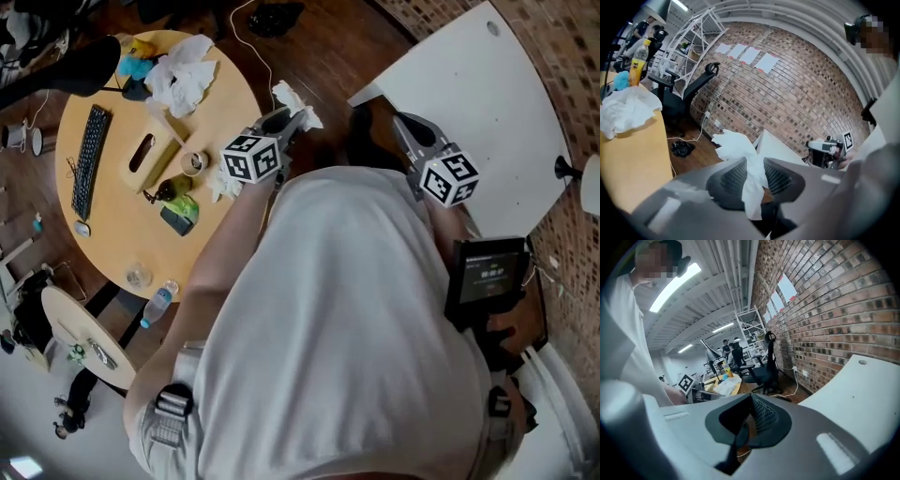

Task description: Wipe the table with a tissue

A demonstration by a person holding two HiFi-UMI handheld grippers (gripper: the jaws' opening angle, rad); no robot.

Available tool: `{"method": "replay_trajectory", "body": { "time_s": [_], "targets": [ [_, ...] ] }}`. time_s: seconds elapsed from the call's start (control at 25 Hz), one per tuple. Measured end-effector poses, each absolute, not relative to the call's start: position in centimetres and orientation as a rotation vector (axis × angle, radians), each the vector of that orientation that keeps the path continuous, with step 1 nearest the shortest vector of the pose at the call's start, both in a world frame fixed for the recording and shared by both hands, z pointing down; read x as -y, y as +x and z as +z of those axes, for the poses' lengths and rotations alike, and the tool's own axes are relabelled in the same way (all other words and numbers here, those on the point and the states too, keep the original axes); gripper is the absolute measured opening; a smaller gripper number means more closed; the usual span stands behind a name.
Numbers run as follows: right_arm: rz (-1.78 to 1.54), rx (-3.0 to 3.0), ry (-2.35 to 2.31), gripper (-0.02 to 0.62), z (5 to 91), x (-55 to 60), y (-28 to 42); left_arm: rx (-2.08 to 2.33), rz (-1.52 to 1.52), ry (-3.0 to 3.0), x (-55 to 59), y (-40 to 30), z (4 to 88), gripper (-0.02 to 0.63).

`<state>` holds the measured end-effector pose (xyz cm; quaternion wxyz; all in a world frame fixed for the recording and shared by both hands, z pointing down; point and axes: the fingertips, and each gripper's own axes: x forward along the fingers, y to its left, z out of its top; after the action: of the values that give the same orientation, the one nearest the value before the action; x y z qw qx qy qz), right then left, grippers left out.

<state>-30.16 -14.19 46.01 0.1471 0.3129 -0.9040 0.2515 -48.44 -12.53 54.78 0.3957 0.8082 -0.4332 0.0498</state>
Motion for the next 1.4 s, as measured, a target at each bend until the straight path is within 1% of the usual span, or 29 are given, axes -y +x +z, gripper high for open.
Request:
{"method": "replay_trajectory", "body": {
  "time_s": [0.32, 0.6, 0.76, 1.24, 1.4],
  "targets": [
    [0.792, 2.530, 1.182, 0.008, 46.5, 11.8, -24.5, 0.953, 0.310, 2.184, 12.4, -43.3, 54.9, 0.107],
    [0.803, 2.458, 1.342, 0.008, 46.0, 9.6, -20.4, 0.712, 0.290, 2.284, 12.2, -37.1, 53.8, 0.107],
    [0.816, 2.429, 1.422, 0.008, 46.4, 9.1, -18.3, 0.637, 0.335, 2.323, 12.3, -34.6, 53.8, 0.107],
    [0.844, 2.430, 1.590, 0.008, 47.5, 9.5, -11.6, 0.608, 0.458, 2.350, 14.9, -29.5, 54.2, 0.110],
    [0.818, 2.424, 1.618, 0.008, 46.8, 10.2, -8.1, 0.583, 0.490, 2.384, 17.4, -25.1, 53.2, 0.112]
  ]
}}
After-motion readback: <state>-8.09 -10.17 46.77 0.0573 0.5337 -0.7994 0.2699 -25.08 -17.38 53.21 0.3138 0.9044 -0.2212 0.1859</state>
